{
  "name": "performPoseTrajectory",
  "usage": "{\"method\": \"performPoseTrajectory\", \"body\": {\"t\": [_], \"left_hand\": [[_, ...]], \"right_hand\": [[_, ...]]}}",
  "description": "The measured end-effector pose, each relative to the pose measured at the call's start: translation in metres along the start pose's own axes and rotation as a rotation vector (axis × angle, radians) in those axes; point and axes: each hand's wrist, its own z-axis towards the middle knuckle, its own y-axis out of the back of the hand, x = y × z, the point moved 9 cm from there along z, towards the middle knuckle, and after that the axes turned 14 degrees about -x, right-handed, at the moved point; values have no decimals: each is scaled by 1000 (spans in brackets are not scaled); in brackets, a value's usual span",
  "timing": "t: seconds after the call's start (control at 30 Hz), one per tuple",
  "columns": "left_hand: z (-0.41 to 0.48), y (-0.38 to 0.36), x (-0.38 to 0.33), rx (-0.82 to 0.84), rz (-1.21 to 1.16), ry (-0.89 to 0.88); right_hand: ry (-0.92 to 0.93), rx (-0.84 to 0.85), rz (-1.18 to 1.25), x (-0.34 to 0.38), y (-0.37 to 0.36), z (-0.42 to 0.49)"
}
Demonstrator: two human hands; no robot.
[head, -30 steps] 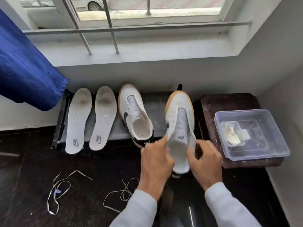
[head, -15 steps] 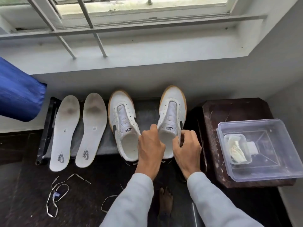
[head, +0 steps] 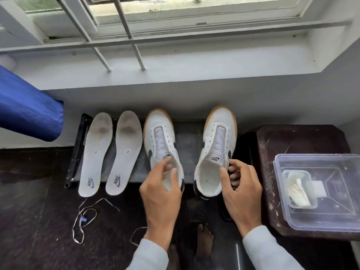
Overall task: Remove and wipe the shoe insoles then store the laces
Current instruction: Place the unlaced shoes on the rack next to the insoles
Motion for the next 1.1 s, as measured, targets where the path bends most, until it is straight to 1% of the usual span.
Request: {"method": "performPoseTrajectory", "body": {"t": [0.03,0.1,0.17,0.27,0.33,0.4,0.47,0.57,0.63,0.7,0.83,0.97,1.1], "left_hand": [[5,9,11,-22,14,46],[15,14,36,-4,54,147],[22,8,59,67,63,250],[28,-9,83,184,21,358],[30,-22,98,262,5,413],[30,-33,108,333,20,422],[30,-40,110,373,21,417],[29,-45,115,387,-15,422],[27,-45,119,352,-69,454],[25,-44,122,304,-106,505],[29,-43,119,268,-107,542],[41,-38,107,287,-117,509],[53,-39,94,326,-121,455]], "right_hand": [[24,23,23,11,-2,-3],[66,98,61,30,-13,-11],[85,210,87,47,-31,-18],[126,339,39,62,-61,-24],[182,398,-59,68,-81,-25],[258,446,-184,72,-100,-25],[291,515,-303,72,-118,-25],[305,604,-471,67,-143,-27],[303,633,-543,61,-153,-28],[309,642,-588,56,-159,-28],[332,581,-597,52,-162,-29],[282,507,-479,54,-154,-32],[272,409,-422,58,-146,-32]]}}
